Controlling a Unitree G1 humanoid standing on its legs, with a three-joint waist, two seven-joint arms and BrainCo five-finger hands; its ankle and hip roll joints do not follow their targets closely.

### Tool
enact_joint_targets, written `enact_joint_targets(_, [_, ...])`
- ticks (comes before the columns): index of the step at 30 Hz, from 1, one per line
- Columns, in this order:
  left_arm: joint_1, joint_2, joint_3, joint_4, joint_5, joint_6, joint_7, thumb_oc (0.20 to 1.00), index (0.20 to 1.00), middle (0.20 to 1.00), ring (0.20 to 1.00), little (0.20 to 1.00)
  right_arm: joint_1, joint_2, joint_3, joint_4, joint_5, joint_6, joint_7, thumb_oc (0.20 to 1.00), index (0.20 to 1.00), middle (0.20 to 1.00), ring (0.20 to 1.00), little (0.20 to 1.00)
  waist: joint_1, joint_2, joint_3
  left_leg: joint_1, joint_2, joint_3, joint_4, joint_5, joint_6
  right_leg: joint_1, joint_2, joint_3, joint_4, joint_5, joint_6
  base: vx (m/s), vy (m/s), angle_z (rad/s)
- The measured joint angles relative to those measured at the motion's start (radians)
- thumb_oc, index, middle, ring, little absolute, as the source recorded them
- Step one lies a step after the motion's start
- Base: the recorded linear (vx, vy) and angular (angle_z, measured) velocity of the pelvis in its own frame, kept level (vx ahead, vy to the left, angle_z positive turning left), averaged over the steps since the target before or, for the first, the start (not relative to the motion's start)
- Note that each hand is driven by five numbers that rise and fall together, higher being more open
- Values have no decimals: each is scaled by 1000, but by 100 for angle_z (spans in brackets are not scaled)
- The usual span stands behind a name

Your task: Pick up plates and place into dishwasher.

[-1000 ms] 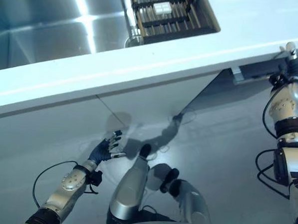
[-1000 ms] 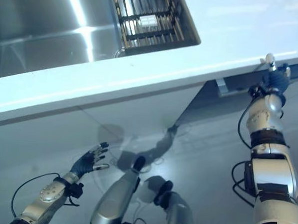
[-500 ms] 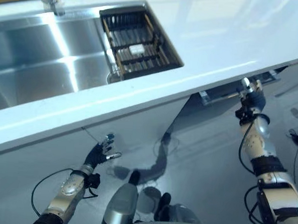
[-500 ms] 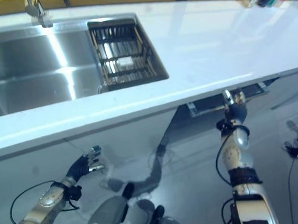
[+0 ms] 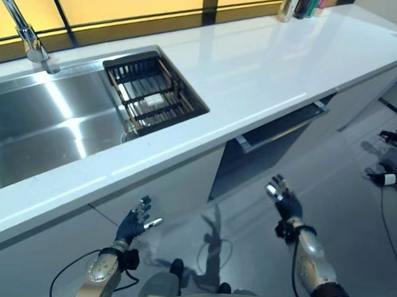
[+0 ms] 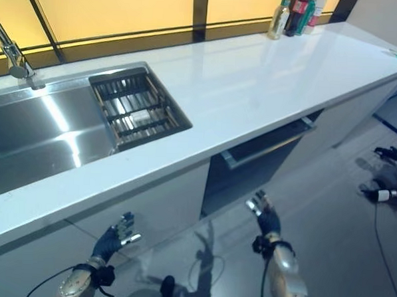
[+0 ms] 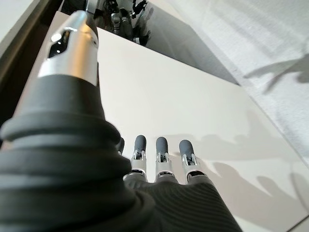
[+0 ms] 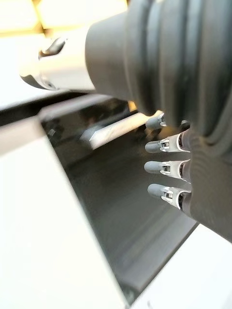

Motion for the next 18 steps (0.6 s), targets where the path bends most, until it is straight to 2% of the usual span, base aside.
enact_joint_targets(9, [20,-34,0,155,0,-1,6,1000,1000,1000,1000,1000,15,35,49,275,-155,45,22,1000,1000,1000,1000,1000,4,11,-35,20,-1,-30,-38,16,-8,28,3,-29,-30,1,1,-8,9,10])
enact_joint_targets(13, [21,-54,-2,184,0,-1,4,1000,1000,1000,1000,1000,14,60,49,398,-165,69,22,1000,1000,1000,1000,1000,7,23,-43,18,-3,-44,-43,22,-7,32,4,-44,-37,1,0,6,16,9])
enact_joint_targets(18, [19,-62,-10,186,0,-3,3,1000,1000,1000,1000,1000,12,64,50,431,-165,73,26,1000,1000,1000,1000,1000,12,36,-50,17,-2,-55,-45,26,-10,34,7,-54,-38,0,-1,4,3,5])
